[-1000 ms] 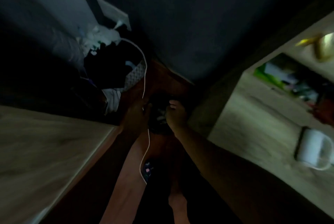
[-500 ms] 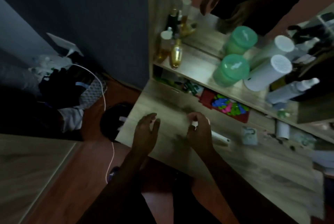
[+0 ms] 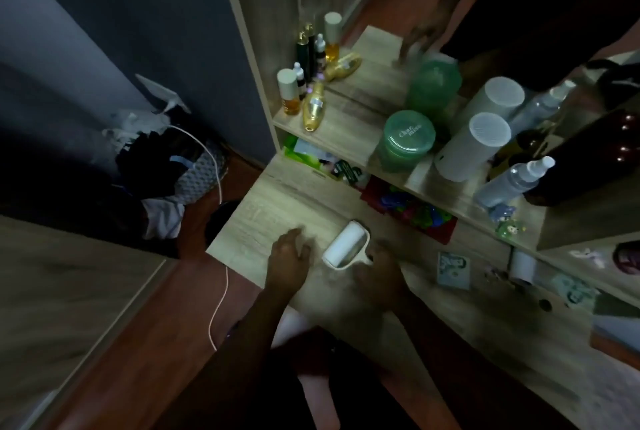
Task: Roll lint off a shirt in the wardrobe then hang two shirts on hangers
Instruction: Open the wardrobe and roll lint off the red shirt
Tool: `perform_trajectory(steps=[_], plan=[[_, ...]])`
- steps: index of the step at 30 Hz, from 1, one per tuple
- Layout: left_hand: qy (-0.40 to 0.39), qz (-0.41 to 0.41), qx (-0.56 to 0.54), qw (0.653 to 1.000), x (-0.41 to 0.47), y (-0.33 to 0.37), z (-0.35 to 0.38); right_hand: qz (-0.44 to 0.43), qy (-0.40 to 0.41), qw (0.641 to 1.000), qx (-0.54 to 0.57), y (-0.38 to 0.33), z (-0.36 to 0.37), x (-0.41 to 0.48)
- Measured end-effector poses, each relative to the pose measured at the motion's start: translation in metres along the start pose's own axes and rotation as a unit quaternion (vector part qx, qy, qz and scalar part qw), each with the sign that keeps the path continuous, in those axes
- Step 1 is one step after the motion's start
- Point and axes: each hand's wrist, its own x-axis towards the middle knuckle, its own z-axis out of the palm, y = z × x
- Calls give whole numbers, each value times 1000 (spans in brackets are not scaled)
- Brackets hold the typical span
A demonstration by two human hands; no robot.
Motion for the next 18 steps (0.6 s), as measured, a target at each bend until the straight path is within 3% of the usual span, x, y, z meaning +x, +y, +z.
perform_trajectory(steps=[4,9,18], plan=[[67,-13,-12,998,-5,3,-46,-28,1,998,48,-46,2,-9],[186,-14,-43,981,-16,-7,-131,-123,-63,985,99,-136,10,-20],[399,-71,-54,912,-46,-68,-318,-301,-94,936,154,-336,97,-54]])
